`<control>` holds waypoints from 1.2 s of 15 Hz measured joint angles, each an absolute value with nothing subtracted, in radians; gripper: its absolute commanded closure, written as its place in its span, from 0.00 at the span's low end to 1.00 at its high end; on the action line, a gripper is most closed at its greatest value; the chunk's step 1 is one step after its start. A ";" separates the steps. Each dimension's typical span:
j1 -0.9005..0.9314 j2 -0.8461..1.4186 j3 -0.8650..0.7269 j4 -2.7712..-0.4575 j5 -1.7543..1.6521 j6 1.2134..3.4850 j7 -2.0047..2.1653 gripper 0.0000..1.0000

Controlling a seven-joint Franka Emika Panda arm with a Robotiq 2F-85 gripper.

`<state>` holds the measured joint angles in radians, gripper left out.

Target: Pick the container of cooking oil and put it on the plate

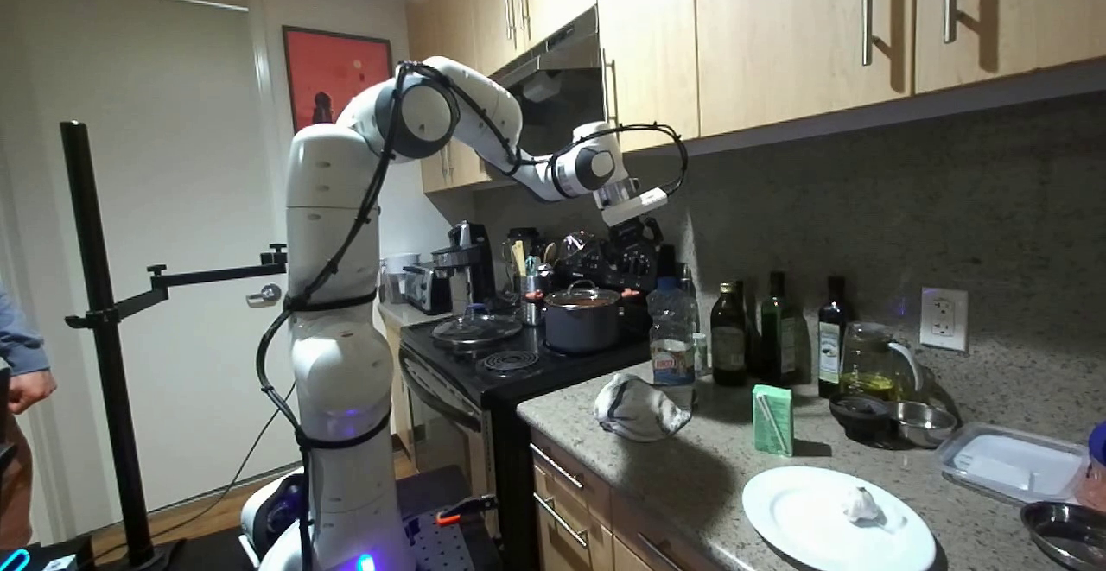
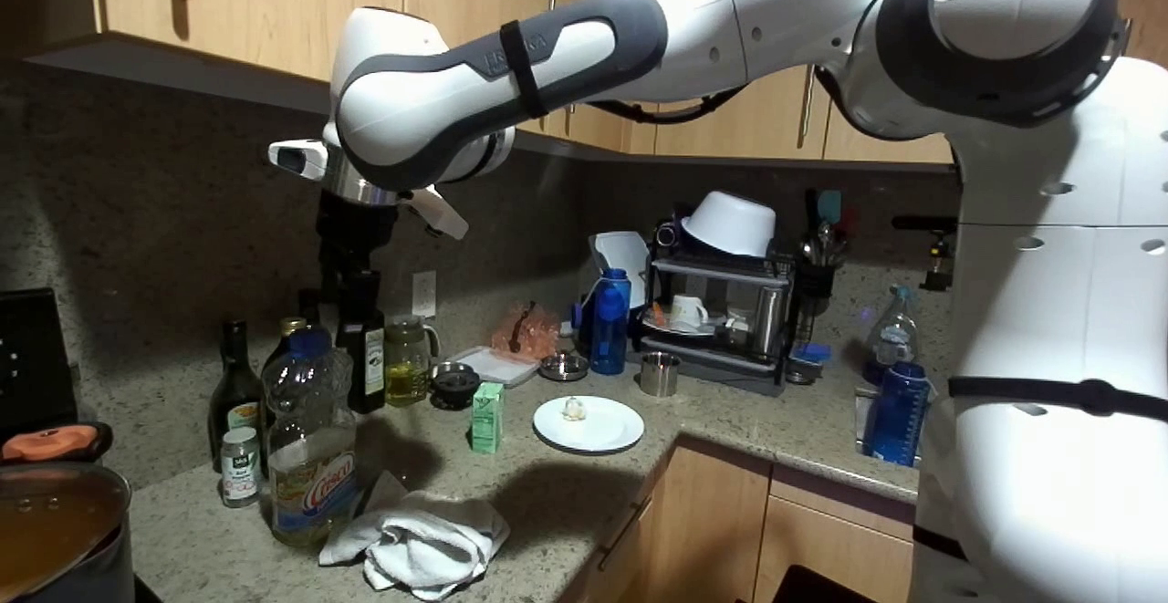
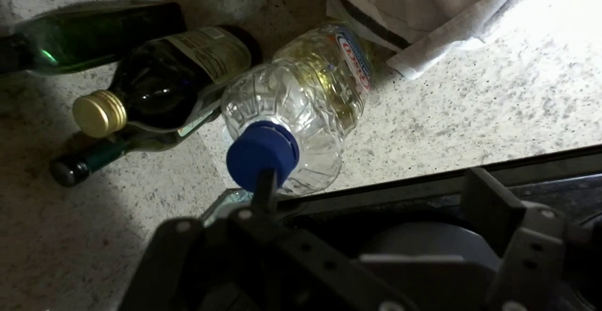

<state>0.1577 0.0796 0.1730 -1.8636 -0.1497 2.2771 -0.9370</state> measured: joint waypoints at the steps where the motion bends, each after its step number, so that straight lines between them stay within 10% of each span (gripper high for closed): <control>1: 0.158 0.082 0.173 -1.864 -0.167 2.278 -0.937 0.00; 18: 0.183 0.255 0.182 -1.692 -0.268 2.280 -0.941 0.00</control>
